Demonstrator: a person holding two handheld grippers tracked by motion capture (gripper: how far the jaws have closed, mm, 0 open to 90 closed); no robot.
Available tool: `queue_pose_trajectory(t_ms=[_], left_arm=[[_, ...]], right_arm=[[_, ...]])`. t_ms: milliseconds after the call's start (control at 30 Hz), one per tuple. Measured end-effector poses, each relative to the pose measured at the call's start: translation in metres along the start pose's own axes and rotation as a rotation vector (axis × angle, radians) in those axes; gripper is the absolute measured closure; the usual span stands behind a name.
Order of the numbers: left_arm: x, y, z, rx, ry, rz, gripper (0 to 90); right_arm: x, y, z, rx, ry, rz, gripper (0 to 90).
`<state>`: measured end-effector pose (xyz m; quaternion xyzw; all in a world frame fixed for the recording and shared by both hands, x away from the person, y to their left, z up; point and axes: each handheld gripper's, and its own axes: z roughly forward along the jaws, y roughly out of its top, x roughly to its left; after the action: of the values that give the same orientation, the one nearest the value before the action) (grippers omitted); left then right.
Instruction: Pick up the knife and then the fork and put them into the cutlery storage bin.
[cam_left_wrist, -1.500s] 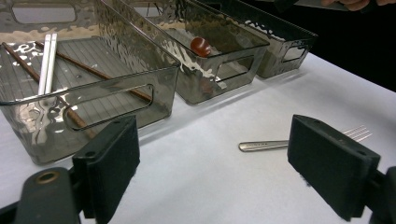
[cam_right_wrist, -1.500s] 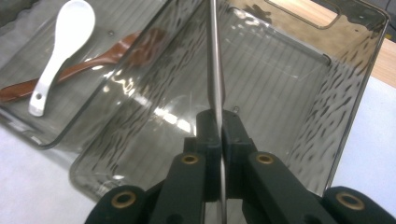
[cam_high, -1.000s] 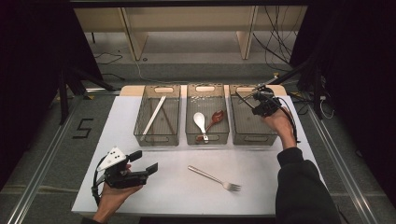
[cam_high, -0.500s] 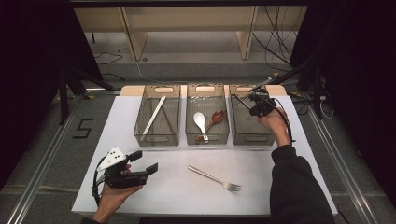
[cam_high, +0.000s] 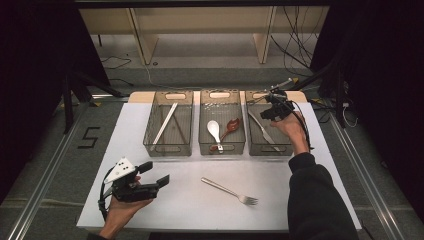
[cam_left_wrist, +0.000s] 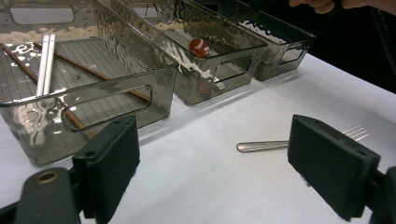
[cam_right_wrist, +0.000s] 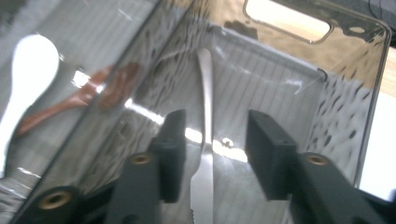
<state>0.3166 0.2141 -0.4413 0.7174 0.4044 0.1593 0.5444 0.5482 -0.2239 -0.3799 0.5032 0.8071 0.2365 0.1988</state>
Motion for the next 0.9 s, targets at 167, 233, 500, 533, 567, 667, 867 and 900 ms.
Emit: queue_pose_trajectory(t_ms=[167,233,500,533,567,667,867,900], left_arm=[[0.000,0.000,0.000,0.001,0.000,0.000,16.4],[0.000,0.000,0.000,0.000,0.000,0.000,16.4],[0.000,0.000,0.000,0.003,0.000,0.003,16.4],[0.000,0.000,0.000,0.003,0.001,0.004,16.4],[0.000,0.000,0.000,0.002,0.000,0.004,16.4],[0.000,0.000,0.000,0.003,0.001,0.003,16.4],[0.000,0.000,0.000,-0.005,0.001,-0.001,16.4],[0.000,0.000,0.000,-0.005,0.001,-0.002,16.3]], right_arm=[[0.003,-0.002,-0.005,0.003,0.016,-0.005,46.6],[0.004,-0.003,-0.007,-0.001,0.021,-0.007,43.0],[0.010,-0.003,-0.021,-0.030,0.070,-0.018,34.3],[0.011,-0.004,-0.022,-0.032,0.077,-0.022,34.0],[0.013,-0.004,-0.025,-0.034,0.079,-0.026,33.5],[0.017,-0.004,-0.031,-0.045,0.098,-0.037,32.5],[0.029,-0.007,-0.045,-0.063,0.143,-0.077,31.4],[0.031,-0.008,-0.047,-0.067,0.149,-0.087,30.7]])
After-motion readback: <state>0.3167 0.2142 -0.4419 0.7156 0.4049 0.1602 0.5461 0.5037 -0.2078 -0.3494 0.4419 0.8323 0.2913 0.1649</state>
